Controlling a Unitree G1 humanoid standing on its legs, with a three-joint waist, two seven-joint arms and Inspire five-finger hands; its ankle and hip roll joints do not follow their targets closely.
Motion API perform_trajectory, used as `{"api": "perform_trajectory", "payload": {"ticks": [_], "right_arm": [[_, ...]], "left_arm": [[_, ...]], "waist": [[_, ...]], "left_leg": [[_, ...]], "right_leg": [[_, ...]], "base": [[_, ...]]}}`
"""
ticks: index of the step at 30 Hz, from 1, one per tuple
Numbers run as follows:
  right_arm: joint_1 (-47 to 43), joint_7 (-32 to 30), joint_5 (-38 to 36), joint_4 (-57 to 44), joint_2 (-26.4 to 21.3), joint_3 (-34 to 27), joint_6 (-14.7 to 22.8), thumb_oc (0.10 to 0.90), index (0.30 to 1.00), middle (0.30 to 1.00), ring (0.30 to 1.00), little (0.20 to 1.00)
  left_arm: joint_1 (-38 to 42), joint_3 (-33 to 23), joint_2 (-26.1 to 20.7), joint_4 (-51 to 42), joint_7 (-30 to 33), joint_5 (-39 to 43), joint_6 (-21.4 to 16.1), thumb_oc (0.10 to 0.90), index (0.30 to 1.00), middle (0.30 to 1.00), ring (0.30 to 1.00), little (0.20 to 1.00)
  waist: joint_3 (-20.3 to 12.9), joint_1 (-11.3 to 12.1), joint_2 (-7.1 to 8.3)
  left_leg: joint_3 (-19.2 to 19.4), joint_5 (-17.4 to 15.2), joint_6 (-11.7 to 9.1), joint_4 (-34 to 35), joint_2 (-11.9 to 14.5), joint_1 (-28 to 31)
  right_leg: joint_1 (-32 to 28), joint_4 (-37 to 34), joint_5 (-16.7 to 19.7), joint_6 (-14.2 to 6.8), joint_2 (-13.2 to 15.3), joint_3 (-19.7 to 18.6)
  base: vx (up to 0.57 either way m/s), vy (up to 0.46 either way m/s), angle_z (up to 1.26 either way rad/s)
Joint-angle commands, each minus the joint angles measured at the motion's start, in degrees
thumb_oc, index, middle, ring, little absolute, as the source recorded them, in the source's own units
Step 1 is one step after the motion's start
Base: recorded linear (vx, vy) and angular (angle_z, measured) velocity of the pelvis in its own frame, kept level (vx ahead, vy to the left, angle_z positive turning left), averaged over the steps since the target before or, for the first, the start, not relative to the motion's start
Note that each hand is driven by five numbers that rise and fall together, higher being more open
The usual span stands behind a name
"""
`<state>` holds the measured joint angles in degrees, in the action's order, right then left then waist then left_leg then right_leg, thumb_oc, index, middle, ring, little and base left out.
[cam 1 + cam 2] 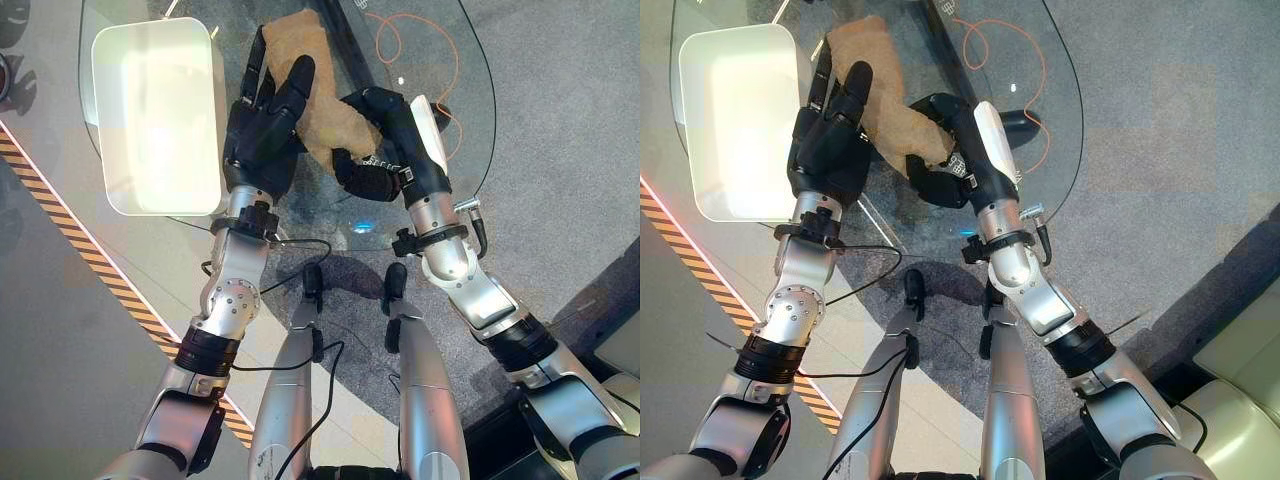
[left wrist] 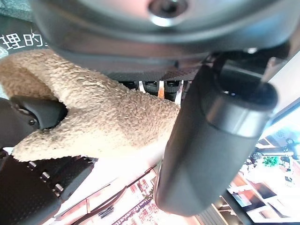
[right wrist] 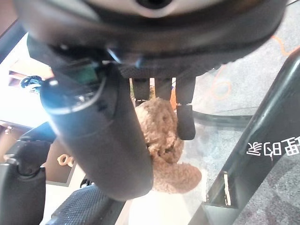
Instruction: Wipe the table with a cloth and put it in the basket.
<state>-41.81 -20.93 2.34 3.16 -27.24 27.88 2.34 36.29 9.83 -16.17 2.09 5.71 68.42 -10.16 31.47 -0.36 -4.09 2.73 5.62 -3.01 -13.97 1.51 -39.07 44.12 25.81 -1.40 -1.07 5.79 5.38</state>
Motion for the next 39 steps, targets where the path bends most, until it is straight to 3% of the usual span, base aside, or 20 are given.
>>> {"api": "perform_trajectory", "payload": {"ticks": [1,25,26,27,28,29,35,39], "right_arm": [[-10.8,0.9,3.2,-17.0,4.1,0.3,8.4,0.100,0.300,0.300,0.300,0.200],[-10.3,1.0,3.2,-17.3,4.4,-0.2,8.4,0.100,0.300,0.300,0.300,0.200],[-10.3,1.1,3.1,-17.3,4.4,-0.2,8.3,0.155,0.347,0.347,0.347,0.255],[-10.3,1.1,3.1,-17.3,4.4,-0.2,8.3,0.155,0.347,0.347,0.347,0.255],[-10.3,1.0,2.9,-17.4,4.4,-0.2,8.2,0.339,0.505,0.505,0.505,0.439],[-10.2,1.1,2.6,-17.3,4.4,-0.3,8.1,0.800,0.900,0.900,0.900,0.900],[-10.0,0.7,2.5,-17.1,4.9,-0.4,8.0,0.800,0.900,0.900,0.900,0.900],[-9.8,0.2,2.8,-16.9,4.9,-0.8,8.1,0.800,0.900,0.900,0.900,0.900]], "left_arm": [[7.2,0.5,0.9,-8.1,-3.6,-2.7,-2.8,0.100,0.300,0.300,0.300,0.200],[6.9,-0.1,0.9,-8.6,-4.3,-2.9,-3.4,0.100,0.300,0.300,0.300,0.200],[6.9,-0.1,0.9,-8.6,-4.3,-2.9,-3.5,0.100,0.300,0.300,0.300,0.200],[6.9,-0.1,0.9,-8.6,-4.3,-2.9,-3.5,0.100,0.300,0.300,0.300,0.200],[6.8,-0.1,0.9,-8.6,-4.3,-2.9,-3.6,0.100,0.300,0.300,0.300,0.200],[6.8,-0.2,0.9,-8.5,-4.2,-3.0,-4.0,0.100,0.300,0.300,0.300,0.200],[6.6,-0.5,1.3,-8.3,-3.9,-3.7,-5.4,0.100,0.300,0.300,0.300,0.200],[6.7,-1.2,1.1,-8.7,-1.9,-4.8,-10.1,0.100,0.300,0.300,0.300,0.200]], "waist": [[-1.7,0.1,0.61],[-1.7,0.0,0.53],[-1.7,0.0,0.53],[-1.7,0.0,0.53],[-1.7,0.0,0.51],[-1.7,0.0,0.50],[-1.7,0.1,0.52],[-1.7,0.2,0.52]], "left_leg": [[1.8,-3.9,0.8,-0.6,-4.0,2.0],[2.0,-4.0,1.0,-0.4,-4.2,2.2],[2.0,-4.0,1.0,-0.4,-4.2,2.3],[2.0,-4.0,1.0,-0.4,-4.2,2.3],[2.0,-4.0,1.0,-0.3,-4.2,2.4],[2.0,-4.0,1.0,-0.2,-4.2,2.4],[2.0,-3.8,1.0,0.0,-4.3,2.4],[2.0,-3.8,1.1,0.3,-4.4,2.5]], "right_leg": [[-4.2,-2.6,-3.7,-0.5,-3.2,2.8],[-4.3,-2.8,-3.5,-0.6,-3.1,2.8],[-4.3,-2.8,-3.5,-0.6,-3.1,2.8],[-4.3,-2.8,-3.5,-0.6,-3.1,2.8],[-4.4,-2.8,-3.5,-0.6,-3.1,2.8],[-4.5,-2.9,-3.5,-0.7,-3.0,2.8],[-4.5,-3.2,-3.3,-0.7,-3.0,2.8],[-4.4,-3.4,-3.2,-0.7,-3.0,2.8]], "base": [[0.00,0.000,0.00],[0.00,0.000,0.00],[0.00,0.000,0.00],[0.00,0.000,0.00],[0.00,0.000,0.00],[0.00,0.000,0.00],[0.00,0.000,0.00],[0.00,0.000,0.00]]}}
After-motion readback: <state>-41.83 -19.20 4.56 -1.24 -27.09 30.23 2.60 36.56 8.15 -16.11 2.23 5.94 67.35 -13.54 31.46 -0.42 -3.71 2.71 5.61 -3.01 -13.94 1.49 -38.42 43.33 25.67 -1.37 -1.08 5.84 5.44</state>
